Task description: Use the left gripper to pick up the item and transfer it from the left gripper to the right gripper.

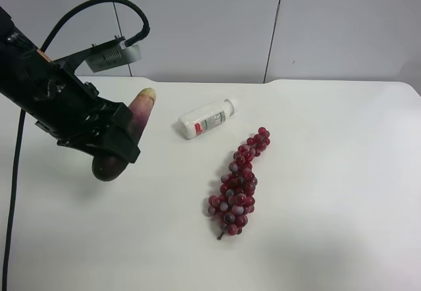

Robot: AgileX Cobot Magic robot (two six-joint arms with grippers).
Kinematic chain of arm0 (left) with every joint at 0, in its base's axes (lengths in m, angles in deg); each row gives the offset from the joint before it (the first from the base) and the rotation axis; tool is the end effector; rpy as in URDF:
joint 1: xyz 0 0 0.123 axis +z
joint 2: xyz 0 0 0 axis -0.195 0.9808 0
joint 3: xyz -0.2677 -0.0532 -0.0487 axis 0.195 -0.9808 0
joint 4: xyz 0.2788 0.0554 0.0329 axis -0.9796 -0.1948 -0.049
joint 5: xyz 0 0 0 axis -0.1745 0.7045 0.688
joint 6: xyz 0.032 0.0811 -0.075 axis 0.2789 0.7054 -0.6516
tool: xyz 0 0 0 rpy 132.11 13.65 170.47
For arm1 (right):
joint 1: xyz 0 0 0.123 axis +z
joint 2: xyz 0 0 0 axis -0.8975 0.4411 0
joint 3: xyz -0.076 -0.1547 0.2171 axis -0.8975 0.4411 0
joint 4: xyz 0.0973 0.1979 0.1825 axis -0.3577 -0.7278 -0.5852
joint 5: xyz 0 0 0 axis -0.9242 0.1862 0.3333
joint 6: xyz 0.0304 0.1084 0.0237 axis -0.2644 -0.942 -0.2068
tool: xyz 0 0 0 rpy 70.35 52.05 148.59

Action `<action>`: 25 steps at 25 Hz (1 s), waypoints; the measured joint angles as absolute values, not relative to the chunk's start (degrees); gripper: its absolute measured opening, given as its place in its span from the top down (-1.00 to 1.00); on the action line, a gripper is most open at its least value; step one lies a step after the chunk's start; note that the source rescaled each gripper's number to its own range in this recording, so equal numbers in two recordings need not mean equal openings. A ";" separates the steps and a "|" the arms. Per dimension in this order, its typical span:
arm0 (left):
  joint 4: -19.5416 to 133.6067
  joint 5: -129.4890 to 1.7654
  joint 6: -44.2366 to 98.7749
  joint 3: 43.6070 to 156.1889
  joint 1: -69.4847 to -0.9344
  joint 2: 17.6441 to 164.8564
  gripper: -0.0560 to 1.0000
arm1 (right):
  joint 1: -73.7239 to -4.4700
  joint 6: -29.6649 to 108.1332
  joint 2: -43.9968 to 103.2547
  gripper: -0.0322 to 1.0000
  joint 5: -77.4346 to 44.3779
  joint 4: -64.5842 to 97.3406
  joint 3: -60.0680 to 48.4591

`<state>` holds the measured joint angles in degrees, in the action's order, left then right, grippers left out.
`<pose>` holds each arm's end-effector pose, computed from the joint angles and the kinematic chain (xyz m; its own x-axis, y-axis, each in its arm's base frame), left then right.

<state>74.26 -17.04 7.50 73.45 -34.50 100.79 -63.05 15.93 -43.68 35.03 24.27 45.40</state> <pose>0.2625 -0.1624 0.1991 -0.9162 0.2834 -0.2833 0.3824 0.8293 -0.4075 0.0541 0.0007 0.2851 -0.4482 0.0017 -0.8939 -0.0100 0.9999 0.0069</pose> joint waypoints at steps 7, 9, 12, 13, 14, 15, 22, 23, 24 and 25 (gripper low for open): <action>84.15 -4.16 18.37 73.45 -34.50 100.34 0.88 | -63.05 15.93 -43.68 -0.93 35.03 24.27 45.40; 84.74 -2.76 19.22 73.45 -34.50 100.35 0.88 | -63.05 15.93 -43.68 -0.93 35.03 24.27 45.40; 85.55 0.23 21.29 73.45 -34.50 100.35 0.88 | -63.05 15.93 -43.68 -0.93 35.03 24.27 45.40; 85.93 0.85 21.97 73.45 -34.50 100.35 0.88 | -63.05 15.93 -43.68 -0.93 35.03 24.27 45.40; 86.30 1.16 22.50 73.45 -34.50 100.35 0.88 | -63.05 15.93 -43.68 -0.93 35.03 24.27 45.40; 86.81 1.28 23.14 73.45 -34.50 100.35 0.88 | -63.05 15.93 -43.68 -0.93 35.03 24.27 45.40; 90.43 1.52 25.06 75.28 -34.50 103.41 0.88 | -63.05 15.93 -43.68 -0.93 35.03 24.27 45.40; 90.80 1.52 25.06 75.77 -34.50 103.77 0.88 | -63.05 15.93 -43.68 -0.93 35.03 24.27 45.40; 91.13 1.52 25.08 76.31 -34.50 104.06 0.88 | -63.05 15.92 -43.68 -0.93 35.03 24.27 45.40; 91.47 1.52 25.08 76.88 -34.50 104.32 0.88 | -63.05 15.87 -43.68 -0.93 35.03 24.27 45.40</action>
<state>91.47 1.52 25.08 76.88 -34.50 104.32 -63.05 15.87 -43.68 35.03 24.27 45.40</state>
